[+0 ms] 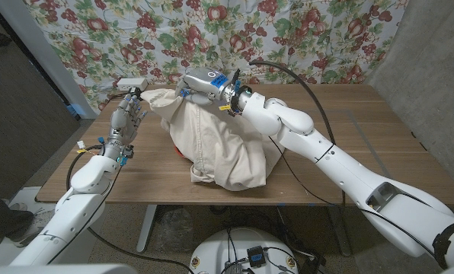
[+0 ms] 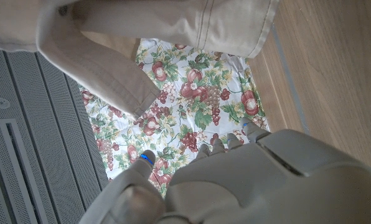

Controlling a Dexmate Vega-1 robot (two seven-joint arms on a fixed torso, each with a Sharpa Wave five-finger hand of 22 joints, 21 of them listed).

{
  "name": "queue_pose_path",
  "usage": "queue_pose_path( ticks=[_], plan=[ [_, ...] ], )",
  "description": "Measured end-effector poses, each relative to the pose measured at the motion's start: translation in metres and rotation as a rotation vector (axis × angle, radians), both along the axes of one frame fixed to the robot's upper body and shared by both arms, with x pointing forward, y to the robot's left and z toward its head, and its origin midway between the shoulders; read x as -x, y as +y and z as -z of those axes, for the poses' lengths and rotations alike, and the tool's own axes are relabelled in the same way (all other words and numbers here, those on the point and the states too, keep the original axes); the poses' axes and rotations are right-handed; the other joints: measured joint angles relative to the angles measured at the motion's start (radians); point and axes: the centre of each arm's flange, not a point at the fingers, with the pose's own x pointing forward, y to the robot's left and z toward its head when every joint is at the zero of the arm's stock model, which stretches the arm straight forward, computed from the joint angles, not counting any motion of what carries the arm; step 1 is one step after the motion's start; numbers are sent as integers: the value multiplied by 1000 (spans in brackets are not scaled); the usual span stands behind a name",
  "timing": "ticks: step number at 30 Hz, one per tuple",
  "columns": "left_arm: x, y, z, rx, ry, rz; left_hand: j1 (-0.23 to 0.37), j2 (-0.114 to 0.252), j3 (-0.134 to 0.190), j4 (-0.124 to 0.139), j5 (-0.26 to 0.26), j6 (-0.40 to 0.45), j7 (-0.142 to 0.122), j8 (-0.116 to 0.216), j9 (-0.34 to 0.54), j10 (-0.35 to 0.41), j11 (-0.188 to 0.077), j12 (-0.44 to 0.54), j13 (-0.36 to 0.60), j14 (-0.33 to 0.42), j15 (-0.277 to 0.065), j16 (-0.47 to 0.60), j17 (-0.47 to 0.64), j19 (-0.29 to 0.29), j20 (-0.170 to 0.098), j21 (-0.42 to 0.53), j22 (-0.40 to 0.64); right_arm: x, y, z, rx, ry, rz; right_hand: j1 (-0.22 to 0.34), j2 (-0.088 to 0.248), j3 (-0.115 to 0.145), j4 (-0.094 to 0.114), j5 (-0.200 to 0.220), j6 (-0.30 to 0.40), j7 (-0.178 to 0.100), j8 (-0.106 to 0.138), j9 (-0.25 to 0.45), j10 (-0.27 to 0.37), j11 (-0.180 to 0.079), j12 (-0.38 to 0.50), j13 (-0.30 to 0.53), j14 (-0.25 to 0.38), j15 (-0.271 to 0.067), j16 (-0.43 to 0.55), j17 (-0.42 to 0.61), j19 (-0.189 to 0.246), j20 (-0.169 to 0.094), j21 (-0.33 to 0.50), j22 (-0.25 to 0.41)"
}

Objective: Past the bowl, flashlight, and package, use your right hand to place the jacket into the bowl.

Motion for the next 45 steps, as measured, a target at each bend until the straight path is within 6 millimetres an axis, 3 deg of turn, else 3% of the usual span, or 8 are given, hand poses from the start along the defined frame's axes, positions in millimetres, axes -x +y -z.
queue_pose_path(
  ticks=[5, 8, 11, 14, 21, 32, 39, 45],
  plan=[
    [0, 0, 1, 0, 1, 1, 0, 0, 0, 0, 0, 0, 0, 0, 0, 0, 0, 0, 0, 0, 0, 0, 0, 0, 0, 0, 0, -1, 2, 1, 9, -2, 5, 0, 0, 4, 3, -9, -16, 5, -5, -1, -14, 0, -13, -13, -5, -5, -15, -3, -17, 2, 0, -2],
    [-1, 1, 1, 1, 1, 0, 0, 0, 0, 0, 0, 0, 0, 0, 0, 0, 0, 0, 0, 0, 0, 0, 0, 0, 0, 0, 0, -3, 4, 2, 23, -4, 22, -10, 11, 5, 2, -30, -63, 2, -11, -7, -51, 1, -45, -38, -9, -10, -65, -52, -61, 12, -4, -9],
    [-1, 1, 1, 2, 0, 1, 0, 0, 0, 0, 0, 0, 0, 0, 0, 0, 0, 0, 0, 0, 0, 0, 0, 0, 0, 0, 0, -3, 5, 3, 30, -6, 29, -18, 17, -7, 15, -38, -120, -15, -14, -17, -88, -4, -83, -68, -5, -19, -122, -122, -103, 25, -9, -10],
    [-1, 1, 1, 4, -1, 2, 0, 0, 0, 0, 0, 0, 0, 0, 0, 0, 0, 0, 0, 0, 0, 0, 0, 0, 0, 0, 0, -2, 6, 3, 41, -12, 39, -60, -6, -24, 20, -38, -177, -32, -18, -28, -139, -21, -134, -97, -54, -25, -162, -176, -128, 36, -5, -10],
    [-2, 1, 1, 5, 0, 5, 0, 0, -4, 4, 0, 0, 0, 0, 0, 0, 0, 0, 0, 0, 0, 0, 0, 0, 0, 0, 0, 0, 8, 3, 57, -23, 47, -144, -60, -70, 45, -33, -292, -74, -19, -52, -193, -50, -225, -144, -161, 12, -193, -281, -157, 43, 11, -14],
    [-3, 4, 2, 7, 0, 3, 0, 0, -4, 4, 0, 0, 0, 0, 0, 0, 0, 0, 0, 0, 0, 0, 0, 0, 0, 0, 0, 1, 11, 3, 70, -34, 58, -203, -102, -112, 62, -19, -358, -104, -19, -67, -245, -73, -292, -176, -254, 41, -193, -357, -189, 50, 4, -19],
    [-5, 4, 1, 7, -1, 4, 0, 0, -4, 4, 0, 0, 0, 0, 0, 0, 0, 0, 0, 0, 0, 0, 0, 0, 0, 0, 0, 2, 12, 1, 74, -43, 65, -284, -128, -162, 104, 1, -398, -116, -15, -77, -291, -88, -330, -204, -340, 62, -193, -405, -218, 58, -26, -24],
    [-7, 4, 0, 6, -1, 7, 0, 0, -4, 4, 0, 0, 0, 0, 0, 0, 0, 0, 0, 0, 0, 0, 0, 0, 0, 0, 0, 3, 12, -1, 74, -50, 68, -389, -133, -213, 157, 13, -412, -110, -10, -88, -301, -78, -334, -227, -379, 66, -188, -436, -235, 61, -74, -32]
  ],
)
